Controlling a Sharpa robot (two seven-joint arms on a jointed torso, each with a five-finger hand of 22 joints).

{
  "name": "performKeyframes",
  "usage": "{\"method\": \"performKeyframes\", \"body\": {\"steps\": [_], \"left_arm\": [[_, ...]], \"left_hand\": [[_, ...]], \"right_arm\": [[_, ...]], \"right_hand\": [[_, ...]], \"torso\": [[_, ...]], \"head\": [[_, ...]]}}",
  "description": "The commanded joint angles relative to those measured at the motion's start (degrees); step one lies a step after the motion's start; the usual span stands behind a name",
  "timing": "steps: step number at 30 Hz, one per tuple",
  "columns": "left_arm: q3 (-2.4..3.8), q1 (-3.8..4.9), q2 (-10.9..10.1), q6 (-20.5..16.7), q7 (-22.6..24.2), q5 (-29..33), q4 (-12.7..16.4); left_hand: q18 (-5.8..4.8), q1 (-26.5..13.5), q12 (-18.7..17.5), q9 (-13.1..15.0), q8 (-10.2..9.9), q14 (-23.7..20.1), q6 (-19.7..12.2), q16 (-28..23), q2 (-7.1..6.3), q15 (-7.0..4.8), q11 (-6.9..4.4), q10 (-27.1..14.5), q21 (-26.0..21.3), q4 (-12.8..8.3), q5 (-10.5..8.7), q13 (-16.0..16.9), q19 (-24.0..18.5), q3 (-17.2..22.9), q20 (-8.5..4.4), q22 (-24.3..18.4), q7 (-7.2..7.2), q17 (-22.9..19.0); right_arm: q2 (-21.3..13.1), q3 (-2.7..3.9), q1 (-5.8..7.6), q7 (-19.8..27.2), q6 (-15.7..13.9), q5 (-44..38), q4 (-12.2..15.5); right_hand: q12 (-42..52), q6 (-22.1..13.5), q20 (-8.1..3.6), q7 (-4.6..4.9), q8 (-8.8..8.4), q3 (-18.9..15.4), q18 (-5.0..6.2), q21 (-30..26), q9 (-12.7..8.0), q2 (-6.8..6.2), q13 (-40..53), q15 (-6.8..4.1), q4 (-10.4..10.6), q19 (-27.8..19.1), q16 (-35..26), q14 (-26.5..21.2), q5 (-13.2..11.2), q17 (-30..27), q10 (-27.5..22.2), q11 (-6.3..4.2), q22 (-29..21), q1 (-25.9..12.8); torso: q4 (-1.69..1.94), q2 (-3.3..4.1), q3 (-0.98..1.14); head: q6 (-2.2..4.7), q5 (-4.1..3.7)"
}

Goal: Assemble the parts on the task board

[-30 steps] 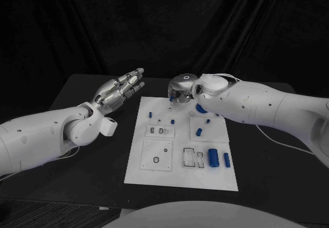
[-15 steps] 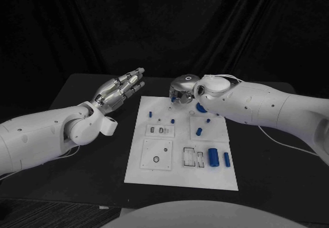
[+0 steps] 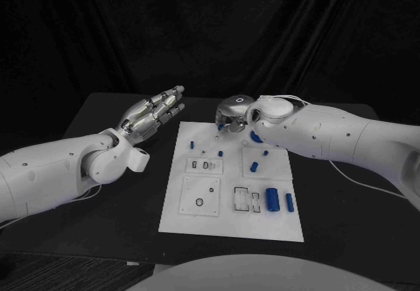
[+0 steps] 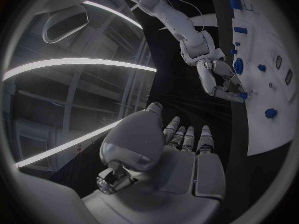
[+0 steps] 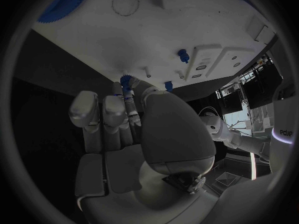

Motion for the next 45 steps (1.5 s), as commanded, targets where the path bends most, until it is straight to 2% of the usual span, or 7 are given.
{"method": "performKeyframes", "body": {"steps": [1,19,25,29,31,34,45], "left_arm": [[0.06,0.01,0.2,0.8,0.4,0.0,0.0],[0.06,0.01,0.4,1.5,-0.2,0.0,-0.2],[0.06,0.01,0.4,1.6,-0.1,0.0,-0.2],[0.06,0.01,0.4,1.6,-0.2,0.0,-0.2],[0.06,0.01,0.4,1.6,-0.2,0.0,-0.2],[0.06,0.01,0.3,1.6,-0.2,0.0,-0.2],[0.05,0.0,-0.7,1.2,0.0,0.0,0.2]], "left_hand": [[0.88,0.5,-0.4,0.0,0.3,-0.1,0.4,-0.2,0.12,0.36,0.48,-0.1,-0.3,0.0,0.2,-0.1,-0.2,0.2,0.37,-0.1,0.02,-0.1],[0.93,0.2,-0.4,0.1,0.5,-0.1,0.9,-0.2,0.12,0.67,0.79,-0.1,-0.3,0.0,0.17,-0.1,-0.2,0.7,0.7,-0.1,0.31,-0.1],[0.94,0.1,-0.4,0.2,0.6,-0.1,1.2,-0.2,0.11,0.82,0.96,-0.1,-0.3,0.0,0.19,-0.1,-0.2,0.9,0.84,-0.1,0.45,-0.1],[0.94,0.1,-0.4,0.2,0.6,-0.1,1.2,-0.2,0.11,0.82,0.96,-0.1,-0.3,0.0,0.19,-0.1,-0.2,0.9,0.84,-0.1,0.45,-0.1],[0.94,0.1,-0.4,0.2,0.6,-0.1,1.2,-0.2,0.11,0.82,0.96,-0.1,-0.3,0.0,0.19,-0.1,-0.2,0.9,0.84,-0.1,0.45,-0.1],[0.94,0.1,-0.4,0.2,0.6,-0.1,1.4,-0.2,0.1,0.86,1.0,-0.1,-0.3,0.0,0.19,-0.1,-0.2,0.9,0.88,-0.1,0.49,-0.1],[0.94,0.1,-0.4,0.2,0.7,-0.1,1.7,-0.2,0.07,1.0,1.14,-0.1,-0.3,0.0,0.2,-0.1,-0.2,1.1,1.01,-0.1,0.61,-0.1]], "right_arm": [[0.2,-0.02,-0.38,-1.2,0.8,-0.1,-0.4],[1.2,-0.02,-0.85,-2.3,1.2,-0.1,-2.0],[1.2,-0.02,-0.88,-2.5,1.8,-0.1,-2.0],[1.1,-0.02,-0.9,-2.4,1.7,-0.1,-2.0],[1.0,-0.02,-0.9,-2.1,1.3,-0.1,-2.0],[0.5,-0.02,-0.9,-1.5,-0.3,-0.1,-1.7],[-8.4,-0.02,2.44,-0.6,-6.9,1.0,8.3]], "right_hand": [[-0.3,-0.4,0.01,-0.11,-0.15,0.3,-0.55,-0.3,0.1,-0.52,-0.1,0.04,0.0,-0.2,-0.1,-0.3,0.2,-0.1,-0.4,-0.08,-0.1,-0.1],[-0.4,-1.6,0.18,-0.07,-1.07,0.8,-0.34,-1.3,-0.1,-0.66,-0.1,0.23,0.0,-1.1,-0.6,-1.1,0.2,-0.9,-2.2,0.31,-0.6,0.0],[-0.3,-4.5,0.32,-1.17,-2.0,0.7,0.12,-3.2,-0.7,-1.31,0.0,0.29,0.1,-2.7,-2.0,-2.6,-0.2,-2.8,-5.7,1.09,-1.8,-0.4],[-0.2,-18.3,0.1,-5.67,-2.13,-1.1,0.61,-5.8,-2.8,-1.77,0.0,0.07,-0.1,-4.6,-4.0,-4.5,-1.5,-5.6,-12.6,1.21,-3.4,-1.1],[-0.2,-27.5,0.29,-7.03,-2.59,-2.6,1.07,-8.7,-3.3,-1.44,0.0,0.19,-0.6,-6.6,-6.3,-6.3,-1.9,-8.5,-16.4,1.27,-5.3,-1.1],[-0.2,-30.8,0.38,-7.73,-2.7,-3.8,1.3,-10.2,-3.4,-1.06,0.1,0.25,-1.0,-7.5,-7.3,-7.3,-2.0,-9.9,-18.7,1.26,-6.1,-1.0],[2.2,-17.6,0.23,-3.95,-0.11,-5.9,1.26,-10.8,-2.0,0.3,0.4,0.1,-1.5,-6.6,-6.7,-6.6,-1.5,-9.4,-15.4,1.2,-5.3,0.0]], "torso": [[0.06,0.0,-0.01],[0.27,0.01,-0.01],[0.25,-0.02,-0.01],[0.21,-0.03,-0.02],[0.18,-0.04,-0.02],[0.14,-0.04,-0.03],[0.13,-0.04,-0.01]], "head": [[-0.1,0.01],[-0.22,-0.05],[-0.28,-0.06],[-0.27,0.0],[-0.25,0.03],[-0.06,-0.12],[0.64,-0.47]]}}
